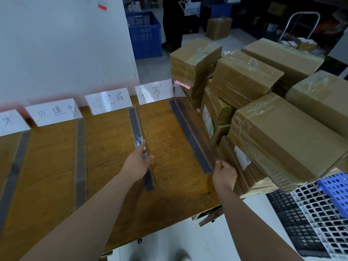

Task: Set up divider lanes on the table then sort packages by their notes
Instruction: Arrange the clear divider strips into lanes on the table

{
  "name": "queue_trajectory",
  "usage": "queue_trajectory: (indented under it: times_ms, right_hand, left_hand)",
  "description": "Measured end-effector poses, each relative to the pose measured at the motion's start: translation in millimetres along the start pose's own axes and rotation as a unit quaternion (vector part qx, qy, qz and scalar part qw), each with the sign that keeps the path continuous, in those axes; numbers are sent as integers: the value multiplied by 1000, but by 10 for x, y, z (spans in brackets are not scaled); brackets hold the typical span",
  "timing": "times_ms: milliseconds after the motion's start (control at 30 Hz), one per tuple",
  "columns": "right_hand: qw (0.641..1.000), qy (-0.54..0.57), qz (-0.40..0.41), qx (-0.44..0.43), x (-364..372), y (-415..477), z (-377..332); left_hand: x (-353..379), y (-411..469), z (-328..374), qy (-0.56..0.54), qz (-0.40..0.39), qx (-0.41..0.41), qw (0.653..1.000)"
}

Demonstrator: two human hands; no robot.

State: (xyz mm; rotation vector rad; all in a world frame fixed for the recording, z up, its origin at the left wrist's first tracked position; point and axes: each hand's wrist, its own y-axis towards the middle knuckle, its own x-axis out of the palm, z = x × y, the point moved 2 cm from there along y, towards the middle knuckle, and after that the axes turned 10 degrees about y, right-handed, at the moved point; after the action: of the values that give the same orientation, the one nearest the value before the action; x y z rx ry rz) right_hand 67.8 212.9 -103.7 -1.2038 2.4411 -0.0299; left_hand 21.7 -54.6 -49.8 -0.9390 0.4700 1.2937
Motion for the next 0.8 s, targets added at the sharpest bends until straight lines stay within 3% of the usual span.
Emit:
queue_trajectory:
  times_ms: [567,800]
  right_hand:
    - [998,10,58,10,33,-15,112]
    - [999,25,38,14,112,28,55]
  left_hand:
    - [-6,-23,-6,-6,-3,0,1000]
    - [-11,-11,-13,-6,-7,-4,1000]
